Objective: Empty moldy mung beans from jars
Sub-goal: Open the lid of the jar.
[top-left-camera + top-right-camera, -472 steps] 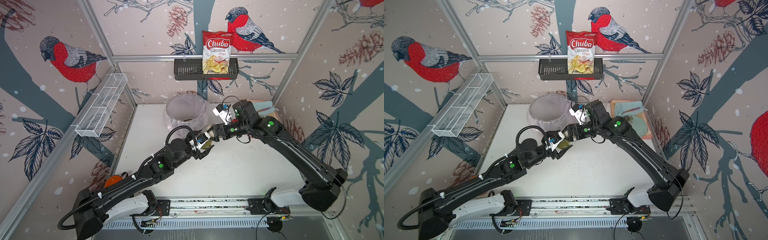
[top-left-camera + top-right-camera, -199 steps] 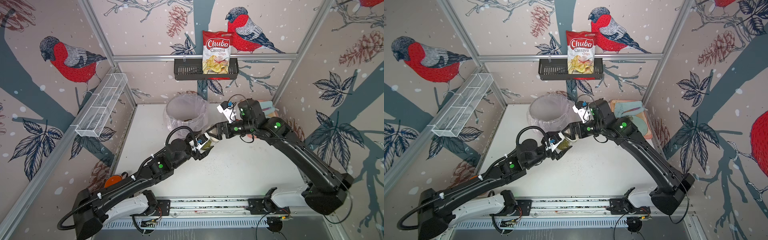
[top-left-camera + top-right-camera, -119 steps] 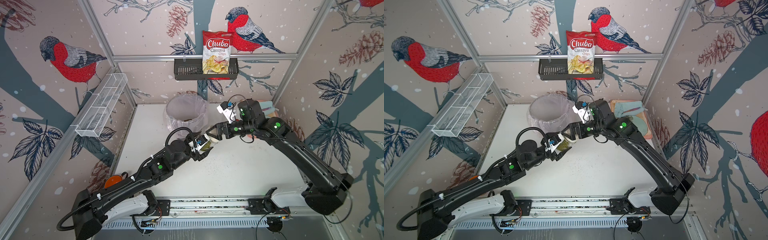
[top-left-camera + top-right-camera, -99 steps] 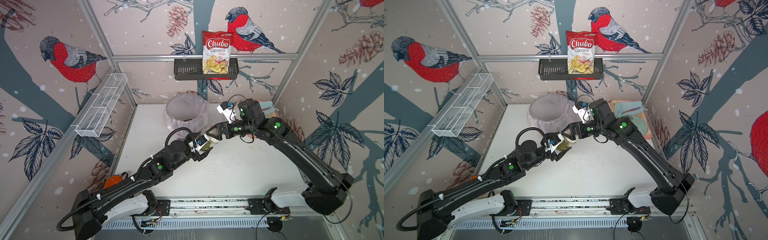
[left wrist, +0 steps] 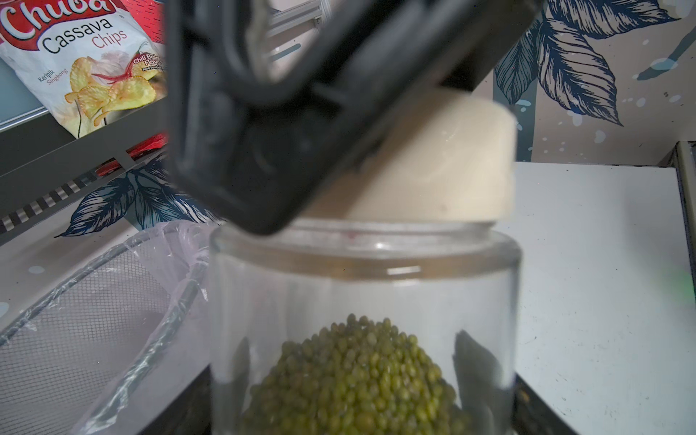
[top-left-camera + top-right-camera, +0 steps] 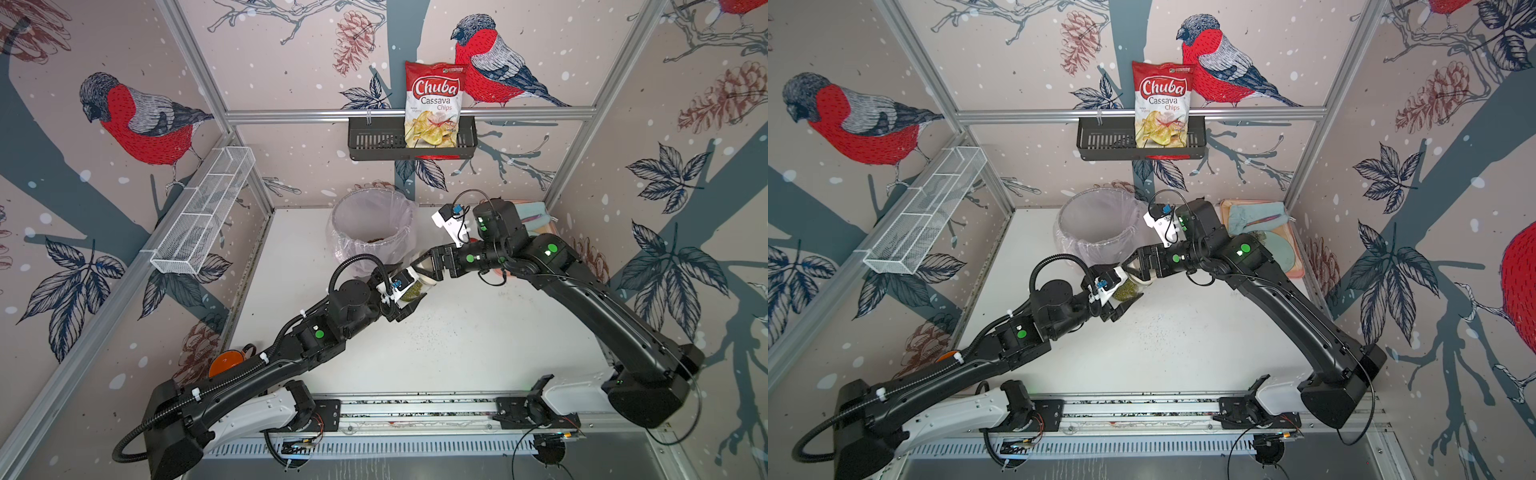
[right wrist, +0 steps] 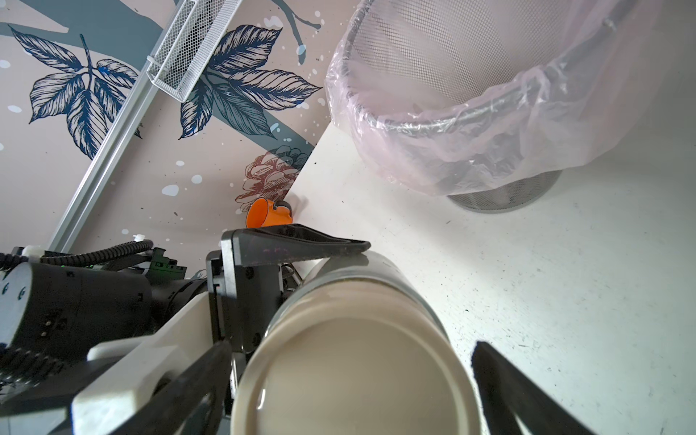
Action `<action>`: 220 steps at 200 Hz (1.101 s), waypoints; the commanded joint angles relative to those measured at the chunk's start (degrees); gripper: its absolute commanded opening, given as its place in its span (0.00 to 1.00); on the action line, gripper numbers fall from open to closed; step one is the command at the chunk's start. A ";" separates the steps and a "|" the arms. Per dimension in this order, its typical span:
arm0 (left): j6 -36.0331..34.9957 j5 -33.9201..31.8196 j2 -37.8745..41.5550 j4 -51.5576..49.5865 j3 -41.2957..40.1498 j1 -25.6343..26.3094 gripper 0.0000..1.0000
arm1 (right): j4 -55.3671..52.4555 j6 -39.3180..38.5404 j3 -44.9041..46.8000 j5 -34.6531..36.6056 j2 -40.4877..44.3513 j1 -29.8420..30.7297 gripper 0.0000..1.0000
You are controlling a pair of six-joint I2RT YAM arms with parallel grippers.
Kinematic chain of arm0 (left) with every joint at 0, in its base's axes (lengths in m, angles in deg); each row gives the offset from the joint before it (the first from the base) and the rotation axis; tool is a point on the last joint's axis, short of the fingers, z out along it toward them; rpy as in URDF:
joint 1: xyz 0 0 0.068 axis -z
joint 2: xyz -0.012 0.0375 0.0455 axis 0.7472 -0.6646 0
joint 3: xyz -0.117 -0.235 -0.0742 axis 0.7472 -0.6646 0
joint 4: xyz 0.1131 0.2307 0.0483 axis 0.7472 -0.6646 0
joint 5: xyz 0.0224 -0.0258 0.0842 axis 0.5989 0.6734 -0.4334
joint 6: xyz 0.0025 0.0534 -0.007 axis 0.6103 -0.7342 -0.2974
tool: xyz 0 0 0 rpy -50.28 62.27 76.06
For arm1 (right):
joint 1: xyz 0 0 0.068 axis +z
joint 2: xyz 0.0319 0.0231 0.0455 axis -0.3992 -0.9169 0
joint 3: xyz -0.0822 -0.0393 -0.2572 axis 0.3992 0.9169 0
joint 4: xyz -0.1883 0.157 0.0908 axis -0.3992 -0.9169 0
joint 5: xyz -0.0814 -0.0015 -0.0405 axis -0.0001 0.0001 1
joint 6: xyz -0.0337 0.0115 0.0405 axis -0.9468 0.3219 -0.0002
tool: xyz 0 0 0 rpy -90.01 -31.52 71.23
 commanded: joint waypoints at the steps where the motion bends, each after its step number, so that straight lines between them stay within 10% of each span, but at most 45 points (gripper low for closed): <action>1: -0.07 0.37 0.09 8.56 1.17 0.03 0.00 | -0.01 -0.88 -0.37 -0.11 -0.02 -0.03 1.00; 220: -0.17 -0.73 0.62 9.00 0.46 0.03 0.00 | 0.72 -0.59 -0.74 -0.56 1.09 -0.90 0.99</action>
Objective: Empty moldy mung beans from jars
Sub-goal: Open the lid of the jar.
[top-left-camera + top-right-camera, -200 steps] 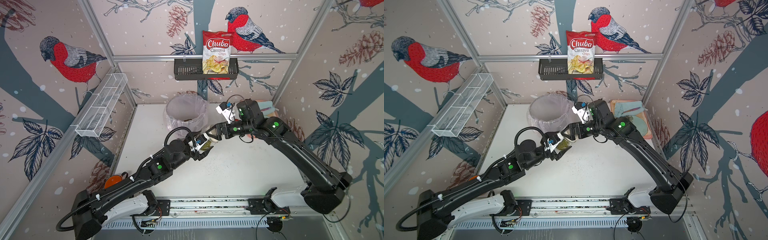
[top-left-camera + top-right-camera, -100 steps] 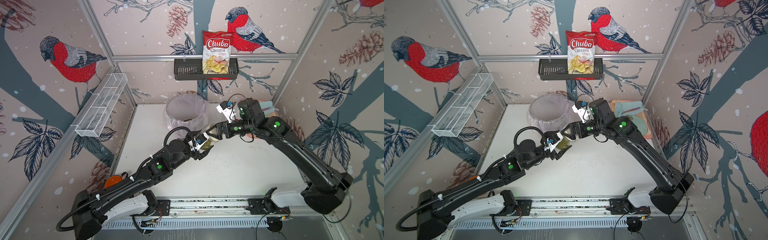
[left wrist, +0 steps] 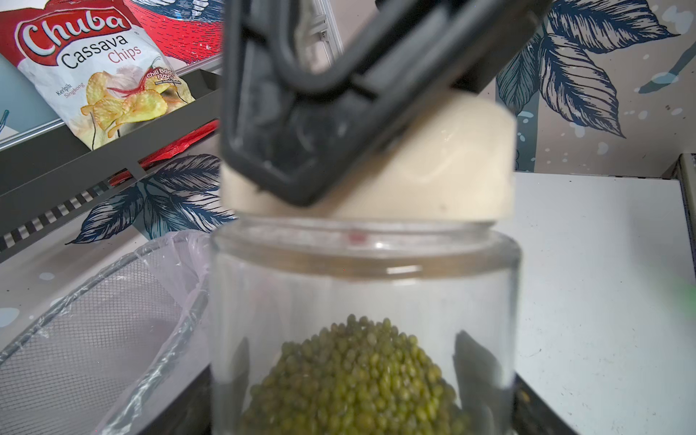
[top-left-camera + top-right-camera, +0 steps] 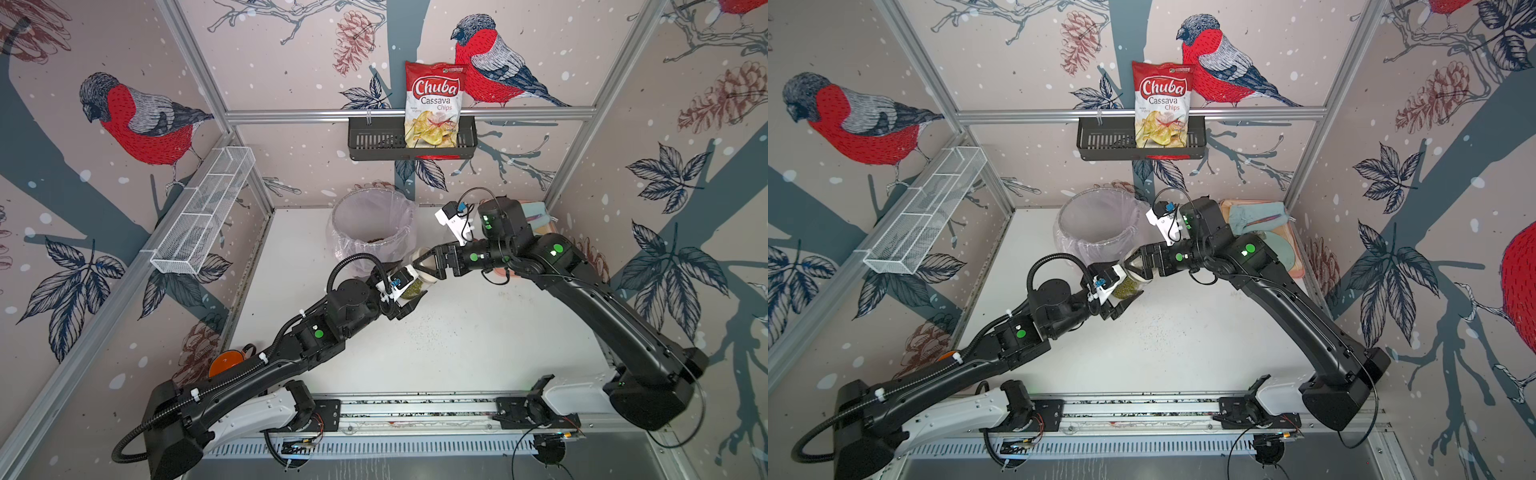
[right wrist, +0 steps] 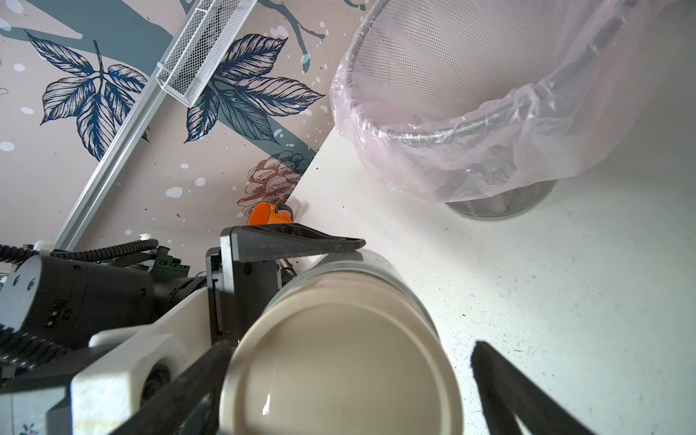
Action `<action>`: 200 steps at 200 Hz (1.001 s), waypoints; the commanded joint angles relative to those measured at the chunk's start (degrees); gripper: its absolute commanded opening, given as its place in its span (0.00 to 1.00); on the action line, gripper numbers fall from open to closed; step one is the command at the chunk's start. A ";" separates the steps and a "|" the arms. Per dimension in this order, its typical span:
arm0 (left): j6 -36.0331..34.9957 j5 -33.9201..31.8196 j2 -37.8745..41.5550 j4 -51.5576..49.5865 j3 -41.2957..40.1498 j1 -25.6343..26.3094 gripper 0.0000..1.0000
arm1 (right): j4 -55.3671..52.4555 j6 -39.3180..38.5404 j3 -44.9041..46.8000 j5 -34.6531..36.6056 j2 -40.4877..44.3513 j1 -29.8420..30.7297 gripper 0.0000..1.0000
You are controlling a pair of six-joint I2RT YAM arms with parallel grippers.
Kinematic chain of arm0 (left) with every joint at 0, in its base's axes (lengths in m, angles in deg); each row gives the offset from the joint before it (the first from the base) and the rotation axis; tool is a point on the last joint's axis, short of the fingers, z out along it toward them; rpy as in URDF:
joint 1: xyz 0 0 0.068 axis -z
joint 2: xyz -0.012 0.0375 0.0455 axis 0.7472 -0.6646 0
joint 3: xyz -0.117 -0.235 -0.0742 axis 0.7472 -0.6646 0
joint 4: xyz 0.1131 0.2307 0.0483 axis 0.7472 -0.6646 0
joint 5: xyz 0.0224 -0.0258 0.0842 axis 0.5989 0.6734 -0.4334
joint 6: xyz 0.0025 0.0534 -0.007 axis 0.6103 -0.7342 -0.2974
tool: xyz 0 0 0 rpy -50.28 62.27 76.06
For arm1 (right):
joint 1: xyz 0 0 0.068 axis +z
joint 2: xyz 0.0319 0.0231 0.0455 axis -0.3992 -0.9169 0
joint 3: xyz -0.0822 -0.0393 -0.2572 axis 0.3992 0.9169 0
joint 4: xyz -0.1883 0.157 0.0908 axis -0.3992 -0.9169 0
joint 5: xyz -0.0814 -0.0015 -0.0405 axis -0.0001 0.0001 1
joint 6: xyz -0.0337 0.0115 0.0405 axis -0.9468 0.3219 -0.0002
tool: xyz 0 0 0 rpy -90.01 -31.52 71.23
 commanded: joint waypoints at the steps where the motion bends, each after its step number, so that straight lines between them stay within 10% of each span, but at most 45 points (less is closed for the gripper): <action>1: -0.11 -0.49 0.53 7.97 0.17 0.03 0.00 | 0.78 0.16 -0.30 -0.09 0.37 -0.12 0.99; 200: 0.33 -1.67 0.22 8.19 -0.27 0.03 0.00 | 1.13 0.31 0.03 -0.66 0.70 -0.22 1.00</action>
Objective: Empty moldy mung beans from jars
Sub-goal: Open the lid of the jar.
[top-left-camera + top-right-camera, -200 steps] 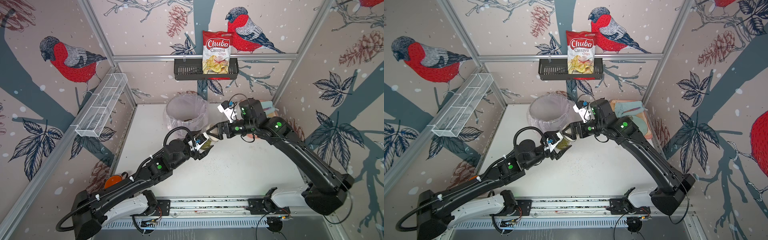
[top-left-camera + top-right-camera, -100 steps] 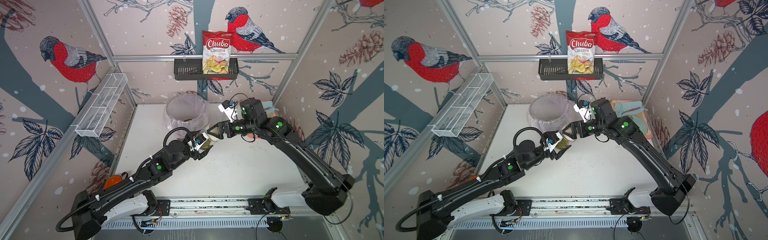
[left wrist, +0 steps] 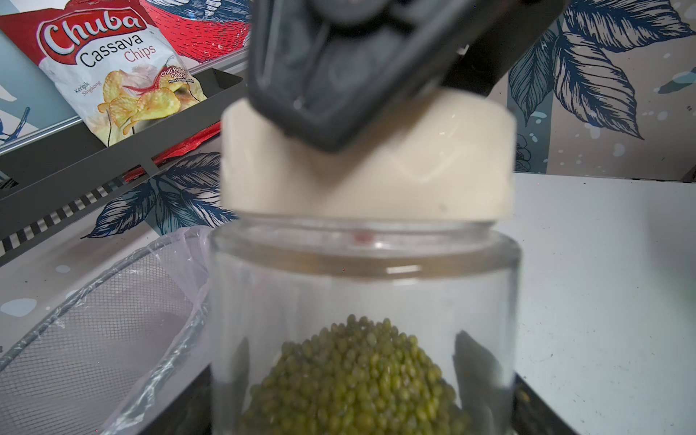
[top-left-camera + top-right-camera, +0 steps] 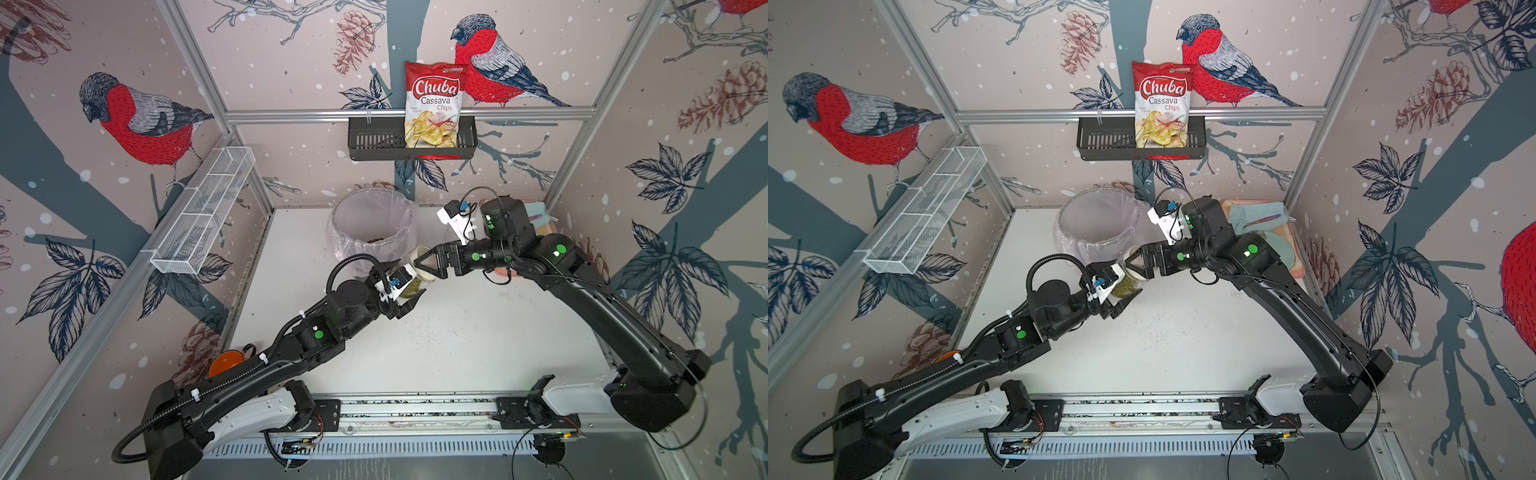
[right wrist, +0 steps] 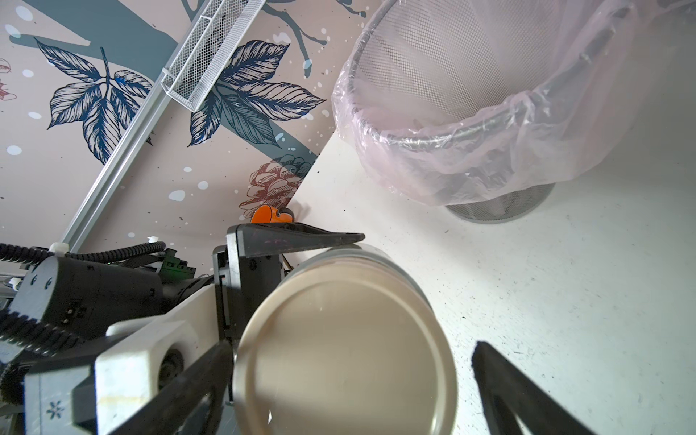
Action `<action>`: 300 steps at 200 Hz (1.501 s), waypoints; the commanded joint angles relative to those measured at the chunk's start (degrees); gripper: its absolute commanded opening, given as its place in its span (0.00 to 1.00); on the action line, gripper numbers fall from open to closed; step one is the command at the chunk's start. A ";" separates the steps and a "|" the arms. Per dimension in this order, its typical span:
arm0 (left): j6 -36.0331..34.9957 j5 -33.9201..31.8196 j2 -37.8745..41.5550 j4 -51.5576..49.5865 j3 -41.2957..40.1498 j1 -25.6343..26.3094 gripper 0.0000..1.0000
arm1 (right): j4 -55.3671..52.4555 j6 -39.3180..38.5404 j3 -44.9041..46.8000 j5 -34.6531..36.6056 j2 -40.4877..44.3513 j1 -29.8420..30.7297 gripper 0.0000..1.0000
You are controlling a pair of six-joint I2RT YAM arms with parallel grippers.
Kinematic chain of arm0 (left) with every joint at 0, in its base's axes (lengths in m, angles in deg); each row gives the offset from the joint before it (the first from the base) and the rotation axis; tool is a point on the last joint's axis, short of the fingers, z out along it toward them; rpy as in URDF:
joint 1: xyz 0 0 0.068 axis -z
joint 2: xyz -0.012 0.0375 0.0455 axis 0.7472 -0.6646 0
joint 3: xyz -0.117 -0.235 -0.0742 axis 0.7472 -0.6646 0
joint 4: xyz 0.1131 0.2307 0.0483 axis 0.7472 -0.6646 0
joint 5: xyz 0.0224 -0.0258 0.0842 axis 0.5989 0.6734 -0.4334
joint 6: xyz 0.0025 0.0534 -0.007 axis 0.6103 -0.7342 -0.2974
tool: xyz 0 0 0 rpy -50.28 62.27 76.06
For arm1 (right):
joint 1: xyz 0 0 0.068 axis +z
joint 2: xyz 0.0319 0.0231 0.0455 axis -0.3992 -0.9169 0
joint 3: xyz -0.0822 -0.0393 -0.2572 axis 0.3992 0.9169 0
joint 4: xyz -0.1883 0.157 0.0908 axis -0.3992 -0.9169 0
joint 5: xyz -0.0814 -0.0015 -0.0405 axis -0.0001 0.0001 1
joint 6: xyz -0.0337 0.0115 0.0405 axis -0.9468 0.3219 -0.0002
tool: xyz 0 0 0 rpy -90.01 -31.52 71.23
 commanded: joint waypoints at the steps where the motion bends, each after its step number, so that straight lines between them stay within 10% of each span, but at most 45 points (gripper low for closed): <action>1: 0.26 -0.17 0.07 7.12 0.37 0.03 0.00 | 1.00 0.18 0.11 -0.66 0.20 0.04 1.00; 300: -0.08 0.05 -0.06 6.88 0.47 0.03 0.00 | -0.51 -0.93 -1.40 -1.60 -0.03 0.16 0.84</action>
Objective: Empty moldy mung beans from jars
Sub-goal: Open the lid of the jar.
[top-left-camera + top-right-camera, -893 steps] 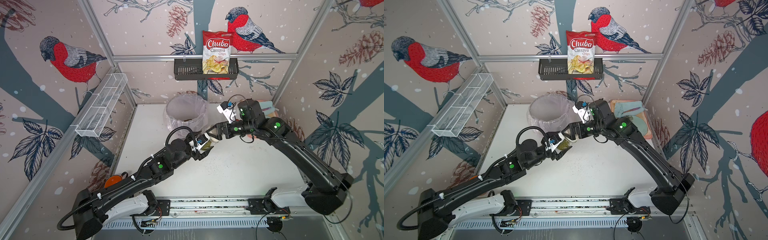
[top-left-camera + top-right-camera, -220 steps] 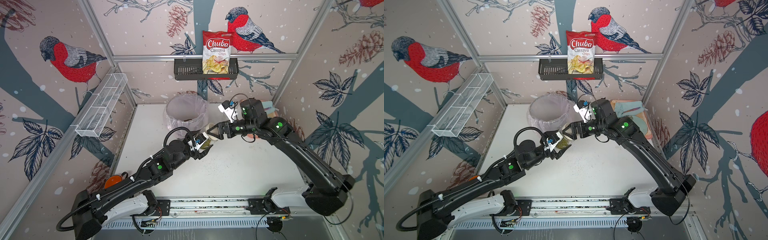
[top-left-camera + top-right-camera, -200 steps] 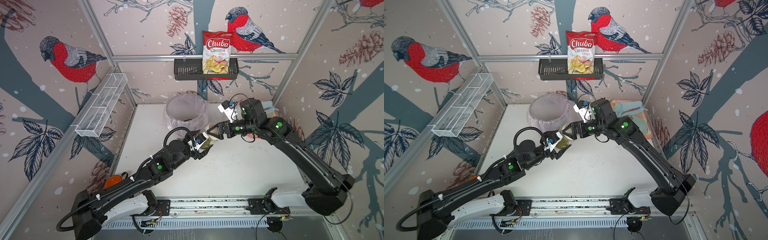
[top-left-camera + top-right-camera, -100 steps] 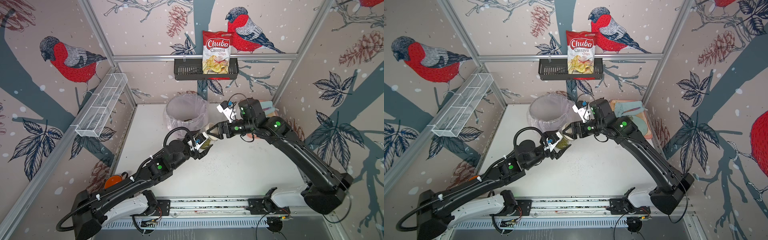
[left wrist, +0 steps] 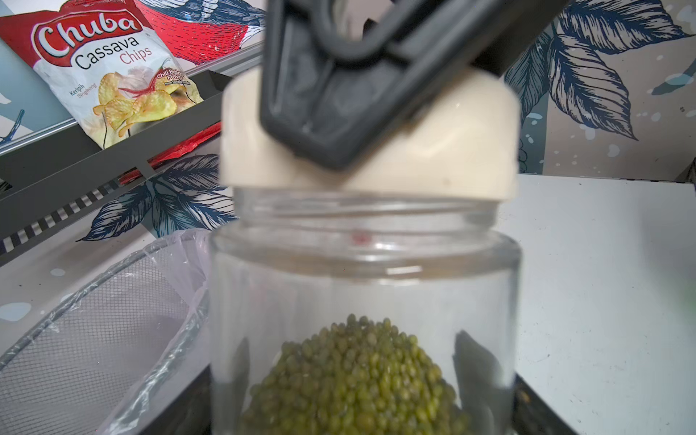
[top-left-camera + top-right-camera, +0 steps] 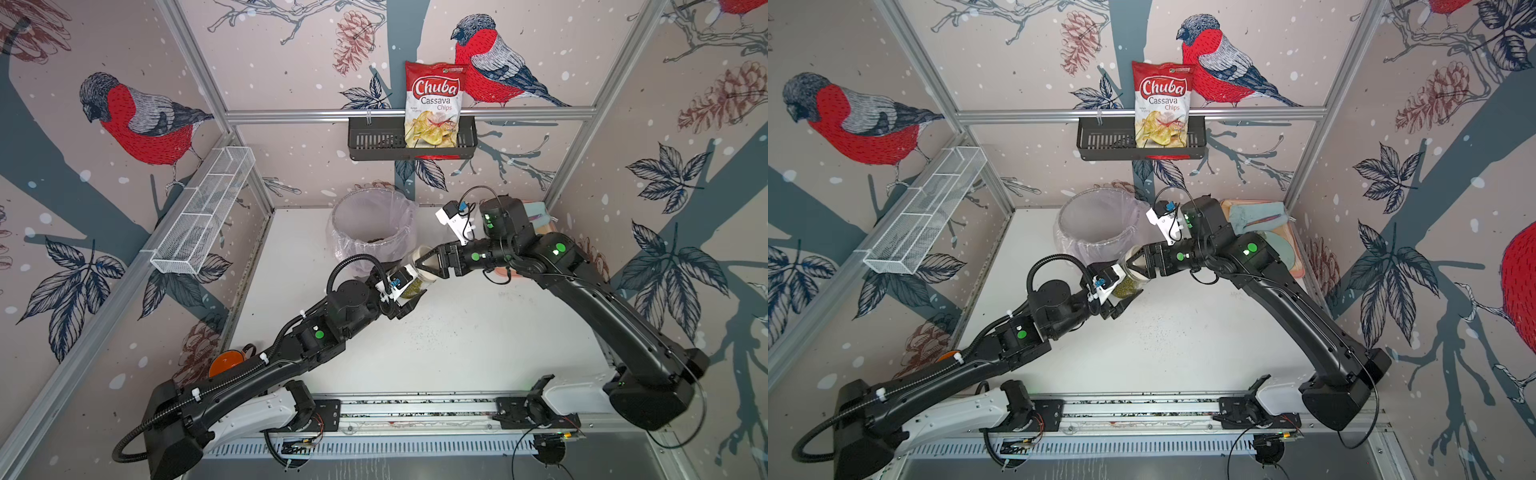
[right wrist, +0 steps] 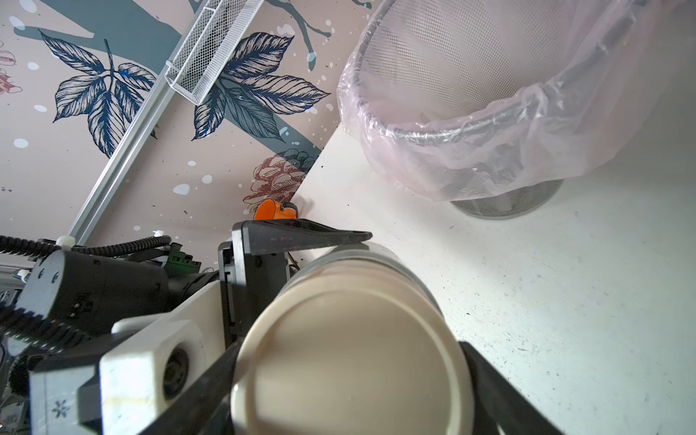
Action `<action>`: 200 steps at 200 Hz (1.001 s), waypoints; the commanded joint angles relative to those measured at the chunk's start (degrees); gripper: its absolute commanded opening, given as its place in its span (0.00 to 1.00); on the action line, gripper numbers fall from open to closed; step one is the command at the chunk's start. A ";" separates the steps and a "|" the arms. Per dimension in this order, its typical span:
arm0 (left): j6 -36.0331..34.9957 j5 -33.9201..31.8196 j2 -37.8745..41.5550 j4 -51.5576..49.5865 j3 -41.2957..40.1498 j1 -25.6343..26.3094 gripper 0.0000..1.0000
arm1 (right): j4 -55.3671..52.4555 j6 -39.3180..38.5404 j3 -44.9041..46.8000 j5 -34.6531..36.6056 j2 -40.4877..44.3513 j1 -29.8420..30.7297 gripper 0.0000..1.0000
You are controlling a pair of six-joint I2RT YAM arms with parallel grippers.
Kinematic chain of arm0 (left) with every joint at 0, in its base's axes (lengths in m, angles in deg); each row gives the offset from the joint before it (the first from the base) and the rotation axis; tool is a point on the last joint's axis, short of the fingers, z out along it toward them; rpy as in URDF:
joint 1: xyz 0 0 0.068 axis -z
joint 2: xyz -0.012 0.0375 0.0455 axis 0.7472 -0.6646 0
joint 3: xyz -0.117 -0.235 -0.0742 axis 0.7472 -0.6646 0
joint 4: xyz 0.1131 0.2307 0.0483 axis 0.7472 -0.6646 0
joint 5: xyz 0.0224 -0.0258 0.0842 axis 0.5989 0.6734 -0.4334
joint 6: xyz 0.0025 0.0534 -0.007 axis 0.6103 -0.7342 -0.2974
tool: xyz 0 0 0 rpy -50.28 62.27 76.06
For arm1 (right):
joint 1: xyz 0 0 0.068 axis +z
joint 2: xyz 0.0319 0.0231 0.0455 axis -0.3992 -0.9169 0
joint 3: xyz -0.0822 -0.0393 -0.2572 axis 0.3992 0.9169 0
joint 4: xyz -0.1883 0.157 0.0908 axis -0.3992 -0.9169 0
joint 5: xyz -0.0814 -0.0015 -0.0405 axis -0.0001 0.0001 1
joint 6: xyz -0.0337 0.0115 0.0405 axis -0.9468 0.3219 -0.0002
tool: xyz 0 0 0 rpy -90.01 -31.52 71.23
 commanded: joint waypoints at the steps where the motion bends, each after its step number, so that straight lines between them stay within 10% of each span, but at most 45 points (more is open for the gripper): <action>1: -0.02 -0.11 0.13 6.74 0.44 0.01 0.00 | 0.66 -0.58 -0.42 -0.47 0.40 0.06 0.84; 200: 0.06 -0.41 0.08 7.48 0.35 -0.06 0.00 | -2.69 -2.27 -2.97 2.03 2.42 -5.85 0.83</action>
